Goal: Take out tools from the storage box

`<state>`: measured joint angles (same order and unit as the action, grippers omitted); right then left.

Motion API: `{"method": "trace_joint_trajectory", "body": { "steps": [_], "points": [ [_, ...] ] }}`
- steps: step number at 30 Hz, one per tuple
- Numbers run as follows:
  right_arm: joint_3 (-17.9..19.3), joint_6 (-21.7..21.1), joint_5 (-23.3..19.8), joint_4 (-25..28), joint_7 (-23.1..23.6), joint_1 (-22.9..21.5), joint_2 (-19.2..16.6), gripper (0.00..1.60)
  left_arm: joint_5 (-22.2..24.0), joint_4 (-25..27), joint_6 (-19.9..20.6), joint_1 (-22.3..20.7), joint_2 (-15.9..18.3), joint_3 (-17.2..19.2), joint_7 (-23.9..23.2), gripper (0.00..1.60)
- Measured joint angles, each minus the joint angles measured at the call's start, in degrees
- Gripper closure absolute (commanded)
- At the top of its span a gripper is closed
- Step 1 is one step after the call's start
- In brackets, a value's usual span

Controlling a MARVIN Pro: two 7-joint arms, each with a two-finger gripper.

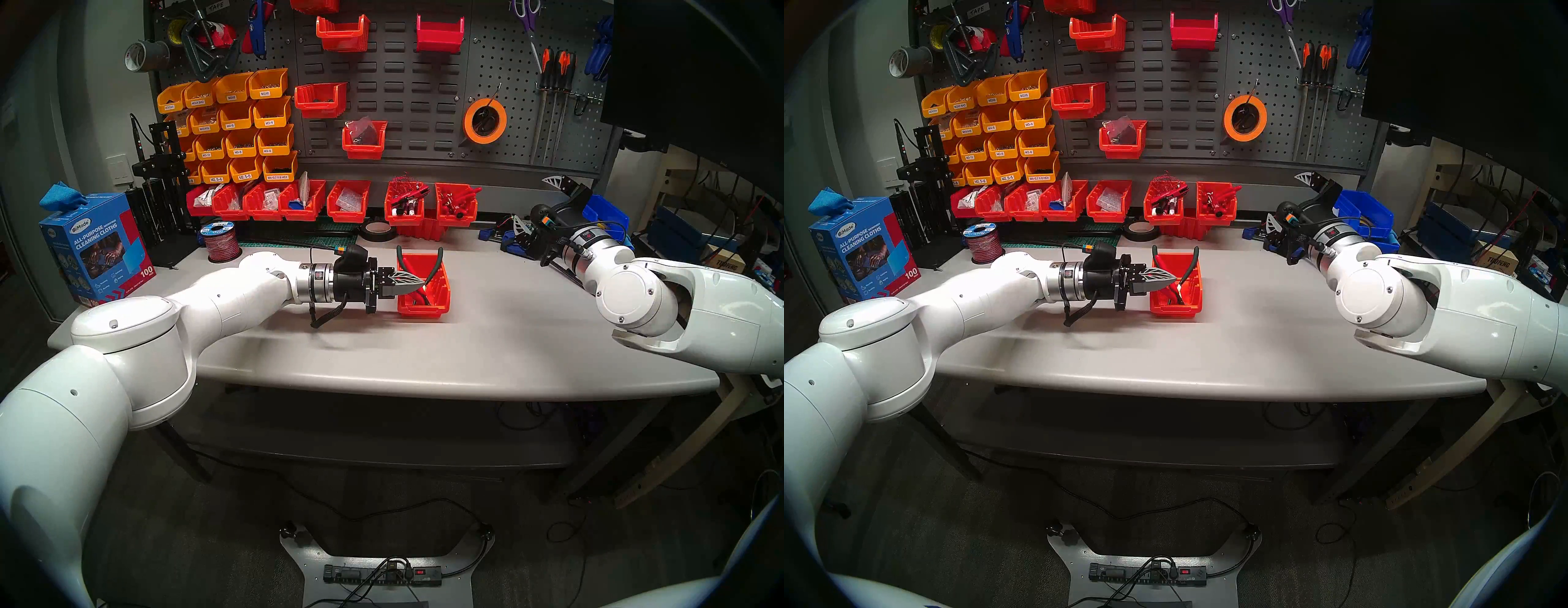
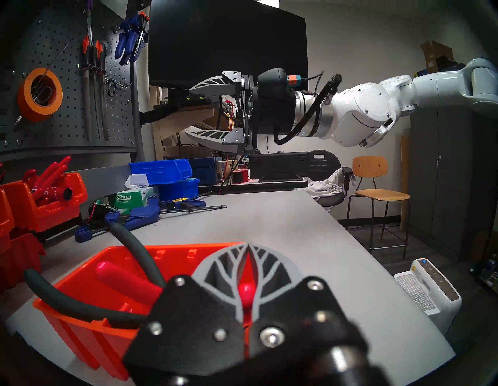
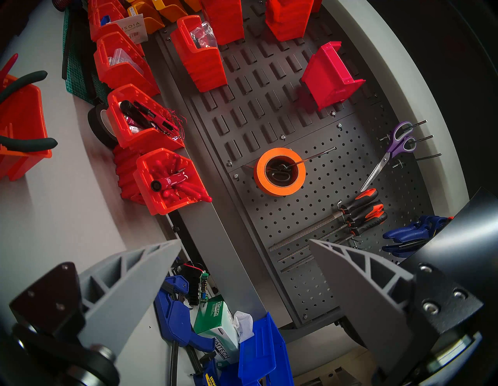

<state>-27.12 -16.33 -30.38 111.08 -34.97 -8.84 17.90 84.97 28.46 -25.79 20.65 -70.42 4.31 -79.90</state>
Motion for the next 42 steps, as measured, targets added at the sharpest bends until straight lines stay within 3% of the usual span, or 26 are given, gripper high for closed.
{"method": "trace_joint_trajectory", "body": {
  "steps": [12, 21, 34, 42],
  "points": [
    [-0.01, 0.01, -0.01, 0.0, 0.0, 0.0, 0.0, 0.0, 2.98, 3.56, -2.44, -1.89, 1.13, 5.09, 2.51, 1.6],
    [-0.02, 0.01, -0.01, 0.0, 0.01, 0.0, 0.0, 0.0, 4.43, 4.47, -4.74, -2.97, 3.82, 8.14, 4.86, 1.6],
    [-0.03, 0.02, -0.01, 0.0, 0.01, -0.01, 0.0, 0.0, 4.23, 9.77, -10.14, 0.06, 11.95, 9.01, 10.27, 1.6],
    [-0.03, 0.02, -0.02, 0.0, 0.01, -0.01, 0.0, 0.0, 0.9, 14.8, -14.28, 3.72, 17.43, 7.14, 14.77, 1.6]
  ]
}}
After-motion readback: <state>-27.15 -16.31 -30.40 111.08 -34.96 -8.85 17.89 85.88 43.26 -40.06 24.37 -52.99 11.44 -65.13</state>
